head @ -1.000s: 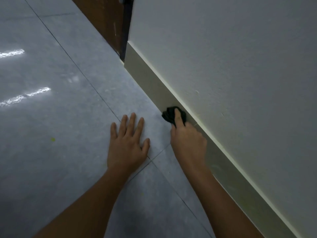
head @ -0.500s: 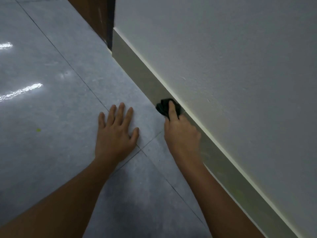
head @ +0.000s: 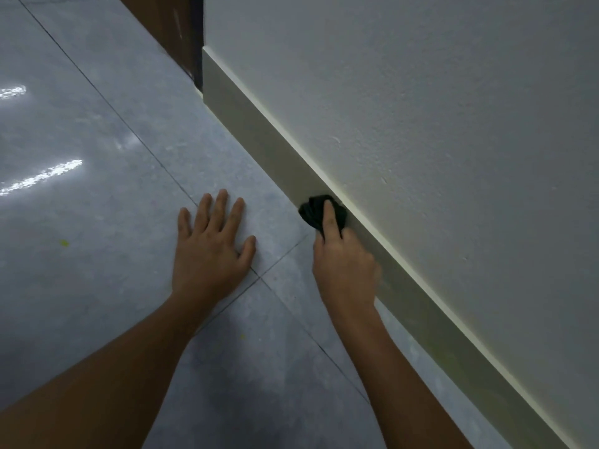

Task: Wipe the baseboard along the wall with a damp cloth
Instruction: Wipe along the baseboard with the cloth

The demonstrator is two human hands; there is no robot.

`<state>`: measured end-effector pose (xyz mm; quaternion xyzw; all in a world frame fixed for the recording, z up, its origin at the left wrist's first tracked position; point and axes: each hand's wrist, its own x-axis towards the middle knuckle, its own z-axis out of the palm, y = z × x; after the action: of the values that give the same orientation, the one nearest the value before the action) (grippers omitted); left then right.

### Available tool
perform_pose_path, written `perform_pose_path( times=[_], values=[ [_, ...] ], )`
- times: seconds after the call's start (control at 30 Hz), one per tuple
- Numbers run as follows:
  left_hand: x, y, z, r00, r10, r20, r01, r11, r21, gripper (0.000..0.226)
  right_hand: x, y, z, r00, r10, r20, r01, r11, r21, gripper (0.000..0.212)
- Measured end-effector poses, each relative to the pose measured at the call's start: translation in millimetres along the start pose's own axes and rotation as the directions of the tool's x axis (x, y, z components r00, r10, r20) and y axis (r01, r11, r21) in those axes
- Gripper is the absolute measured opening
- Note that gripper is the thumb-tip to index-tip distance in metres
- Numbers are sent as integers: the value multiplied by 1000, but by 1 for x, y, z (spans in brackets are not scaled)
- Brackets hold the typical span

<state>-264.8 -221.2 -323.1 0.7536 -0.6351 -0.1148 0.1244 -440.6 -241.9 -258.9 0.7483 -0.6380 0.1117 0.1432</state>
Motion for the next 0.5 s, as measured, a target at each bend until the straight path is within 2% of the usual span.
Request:
perform_pose_path(
  times=[0.1,0.17,0.23,0.3,0.37,0.43,0.5],
  values=[
    [-11,3,3,1000,0,13,0,1000,2,71,-13,-4,6,958,25,286,-20,1000,-18,54],
    [-15,4,2,1000,0,23,-1,1000,3,72,-29,8,8,919,9,395,-8,1000,-4,53],
    [-10,5,1,1000,5,17,-5,1000,4,72,-26,21,0,929,17,369,-12,1000,-16,53],
    [-6,4,-2,1000,1,12,-1,1000,-1,72,-17,22,-8,990,6,140,-7,1000,9,53],
    [-3,1,-3,1000,-8,17,7,1000,12,72,-6,14,-7,998,8,-59,-6,999,33,51],
    [-6,4,-2,999,6,35,-6,1000,25,73,-2,11,-4,998,3,-67,1,998,62,52],
    [-8,5,-2,999,9,34,-10,999,31,73,-9,9,5,1000,12,23,-12,999,36,55]
  ],
)
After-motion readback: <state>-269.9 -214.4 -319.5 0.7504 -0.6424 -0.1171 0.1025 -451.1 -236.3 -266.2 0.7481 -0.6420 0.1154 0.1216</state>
